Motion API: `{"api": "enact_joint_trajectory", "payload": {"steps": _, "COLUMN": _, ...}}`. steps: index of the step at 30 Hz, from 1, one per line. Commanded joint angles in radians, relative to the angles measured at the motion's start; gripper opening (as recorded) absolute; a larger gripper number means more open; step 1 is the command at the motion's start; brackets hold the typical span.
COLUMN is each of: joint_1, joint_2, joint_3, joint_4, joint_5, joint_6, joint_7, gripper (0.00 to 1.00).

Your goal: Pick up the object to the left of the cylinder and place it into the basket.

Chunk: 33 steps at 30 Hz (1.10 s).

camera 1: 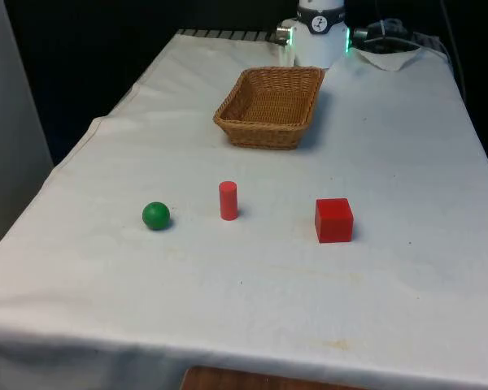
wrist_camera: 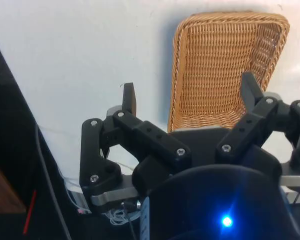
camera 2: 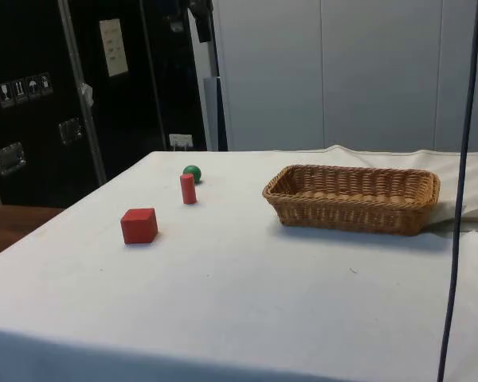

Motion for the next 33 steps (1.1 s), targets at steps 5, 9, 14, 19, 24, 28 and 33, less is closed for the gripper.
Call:
{"api": "enact_joint_trajectory", "payload": {"steps": 5, "joint_1": -0.003, "joint_2": 0.022, "joint_3": 0.000, "joint_4": -0.006, "joint_5": 0.008, "joint_6": 0.032, "joint_7": -0.004, "gripper": 1.00}}
{"api": "enact_joint_trajectory", "payload": {"steps": 9, "joint_1": -0.001, "joint_2": 0.038, "joint_3": 0.002, "joint_4": -0.005, "joint_5": 0.011, "joint_6": 0.044, "joint_7": 0.000, "gripper": 1.00}}
{"api": "enact_joint_trajectory", "payload": {"steps": 14, "joint_1": 0.002, "joint_2": 0.052, "joint_3": 0.006, "joint_4": -0.004, "joint_5": 0.014, "joint_6": 0.065, "joint_7": 0.004, "gripper": 1.00}}
{"api": "enact_joint_trajectory", "payload": {"steps": 19, "joint_1": 0.005, "joint_2": 0.071, "joint_3": 0.016, "joint_4": -0.005, "joint_5": 0.015, "joint_6": 0.104, "joint_7": 0.013, "gripper": 1.00}}
{"api": "enact_joint_trajectory", "payload": {"steps": 24, "joint_1": 0.007, "joint_2": 0.090, "joint_3": 0.027, "joint_4": -0.002, "joint_5": 0.017, "joint_6": 0.138, "joint_7": 0.023, "gripper": 1.00}}
{"api": "enact_joint_trajectory", "payload": {"steps": 28, "joint_1": 0.007, "joint_2": 0.107, "joint_3": 0.037, "joint_4": 0.001, "joint_5": 0.017, "joint_6": 0.167, "joint_7": 0.032, "gripper": 1.00}}
{"api": "enact_joint_trajectory", "payload": {"steps": 33, "joint_1": 0.007, "joint_2": 0.128, "joint_3": 0.048, "joint_4": 0.006, "joint_5": 0.018, "joint_6": 0.198, "joint_7": 0.041, "gripper": 1.00}}
